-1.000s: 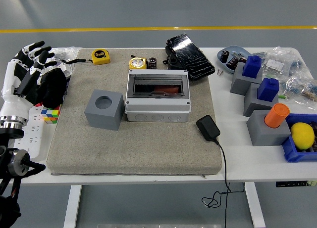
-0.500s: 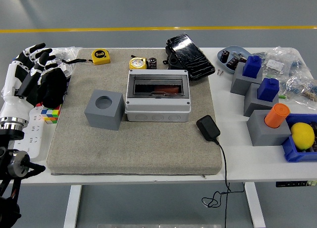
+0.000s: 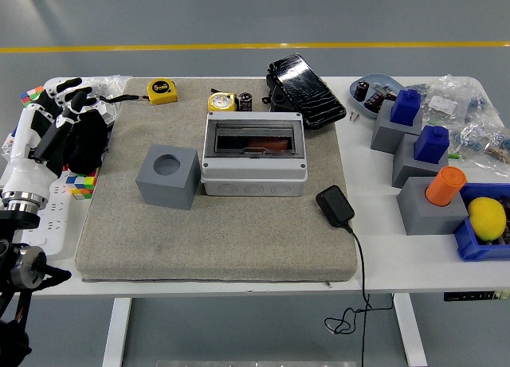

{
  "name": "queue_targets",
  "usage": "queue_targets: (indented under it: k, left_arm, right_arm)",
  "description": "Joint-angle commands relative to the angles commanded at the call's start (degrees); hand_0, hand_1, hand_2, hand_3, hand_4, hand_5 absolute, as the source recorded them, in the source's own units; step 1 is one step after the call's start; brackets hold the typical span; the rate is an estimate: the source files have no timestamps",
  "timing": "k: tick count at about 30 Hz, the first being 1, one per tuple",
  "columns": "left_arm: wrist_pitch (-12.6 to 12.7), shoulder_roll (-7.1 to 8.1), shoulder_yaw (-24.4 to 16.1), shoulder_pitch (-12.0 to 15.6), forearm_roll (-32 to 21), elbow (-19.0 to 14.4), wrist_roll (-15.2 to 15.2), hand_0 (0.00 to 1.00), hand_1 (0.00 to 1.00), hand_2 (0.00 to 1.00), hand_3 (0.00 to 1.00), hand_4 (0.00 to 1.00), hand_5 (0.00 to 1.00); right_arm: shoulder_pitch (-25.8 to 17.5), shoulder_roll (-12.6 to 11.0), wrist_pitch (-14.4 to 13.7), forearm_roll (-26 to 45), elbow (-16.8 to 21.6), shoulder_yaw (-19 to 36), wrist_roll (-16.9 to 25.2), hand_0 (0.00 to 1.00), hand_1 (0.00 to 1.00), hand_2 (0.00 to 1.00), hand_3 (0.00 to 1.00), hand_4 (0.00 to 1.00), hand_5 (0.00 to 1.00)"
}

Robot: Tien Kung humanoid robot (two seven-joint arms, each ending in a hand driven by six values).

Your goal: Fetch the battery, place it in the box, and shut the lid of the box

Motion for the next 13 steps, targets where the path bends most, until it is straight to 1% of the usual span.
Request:
queue_targets:
  k: [2,9,13]
  left_arm:
    - [0.1,-0.06,-0.1,0.1,0.1,0.0,0.0,0.503,0.634,0.660,0.669,0.998,0.480]
    - [0.0,0.62,0.1,0.6,0.3,-0.1,0.2,0.500,0.632,0.658,0.668,0.998,0.482]
    - [0.0,1.26,0.3,-0.3,0.2,0.1,0.1,0.500,0.632,0.658,0.668,0.998,0.482]
  right_arm:
    - [-0.1,0.1,0.1,-0.5,0.0,0.4,-0.2,0.651,0.644,0.679,0.595,0.998,0.586]
    - [-0.3,0.6,0.1,-0.5,0.0,0.5,-0.3,0.651,0.644,0.679,0.595,0.998,0.588]
    - [0.8,0.7,0.2,-0.4,0.0,0.0,-0.4,0.651,0.644,0.679,0.595,0.998,0.588]
